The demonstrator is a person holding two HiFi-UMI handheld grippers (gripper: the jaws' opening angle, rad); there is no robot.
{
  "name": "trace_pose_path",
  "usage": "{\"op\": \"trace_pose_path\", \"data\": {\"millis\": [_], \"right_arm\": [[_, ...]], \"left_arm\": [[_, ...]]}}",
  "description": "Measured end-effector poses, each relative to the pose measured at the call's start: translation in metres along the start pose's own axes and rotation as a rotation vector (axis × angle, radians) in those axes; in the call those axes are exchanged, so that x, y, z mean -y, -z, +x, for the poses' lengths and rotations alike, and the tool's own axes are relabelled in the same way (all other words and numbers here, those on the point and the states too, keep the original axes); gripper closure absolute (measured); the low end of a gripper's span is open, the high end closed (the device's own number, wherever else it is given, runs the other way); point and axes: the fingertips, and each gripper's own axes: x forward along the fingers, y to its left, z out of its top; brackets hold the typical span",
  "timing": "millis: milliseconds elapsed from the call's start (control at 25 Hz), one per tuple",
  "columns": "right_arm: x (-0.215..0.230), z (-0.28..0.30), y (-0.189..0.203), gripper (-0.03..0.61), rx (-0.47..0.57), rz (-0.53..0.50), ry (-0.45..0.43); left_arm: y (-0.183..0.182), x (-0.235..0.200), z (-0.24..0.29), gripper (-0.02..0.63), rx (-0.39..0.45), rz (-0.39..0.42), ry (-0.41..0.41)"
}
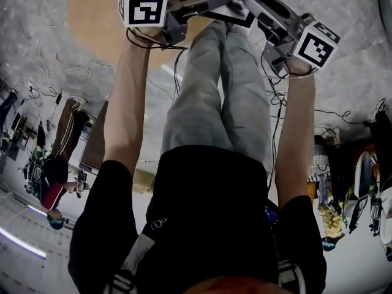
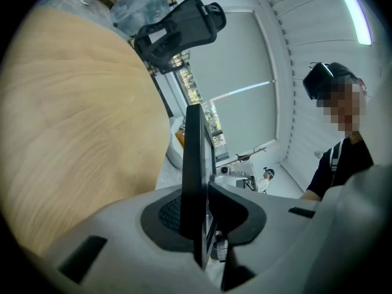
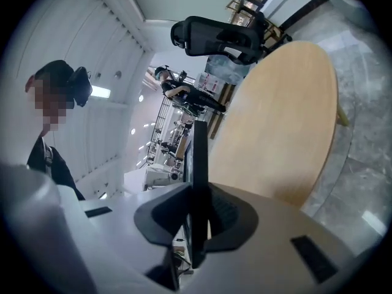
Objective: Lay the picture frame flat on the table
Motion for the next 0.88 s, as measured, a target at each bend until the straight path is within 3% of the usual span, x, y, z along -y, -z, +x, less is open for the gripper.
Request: {"op": "trace_pose_path", "data": {"millis": [120, 200, 320, 400, 480, 600, 880], "right_arm": [[0.015, 0.009, -0.003, 0.515, -0.007, 0.022, -0.011], [0.029, 0.017, -0.01, 0.515, -0.013, 0.032, 0.003], [0.049, 0.019, -0.015, 0.515, -0.017, 0.054, 0.058], [0.061, 0.017, -0.011, 0.515, -0.029, 0.062, 0.108], [0.072, 0.018, -0.008, 0.515, -0.044, 0.068, 0.139], [0.083, 0.026, -0.008, 0.515, -0.072, 0.071, 0.17], [0.103, 0.064, -0.007, 0.518, -0.098, 0.071, 0.27]], "left_arm": [[-0.003, -0.022, 0.0, 0.535, 0.011, 0.015, -0.051], [-0.005, -0.045, -0.01, 0.497, 0.017, 0.01, -0.133], [-0.004, -0.068, -0.035, 0.486, 0.06, -0.001, -0.274], [0.001, -0.07, -0.047, 0.486, 0.096, -0.011, -0.323], [0.009, -0.068, -0.051, 0.496, 0.113, -0.025, -0.336], [0.018, -0.066, -0.048, 0.588, 0.134, -0.048, -0.343], [0.02, -0.078, -0.047, 0.598, 0.178, -0.083, -0.329]]}}
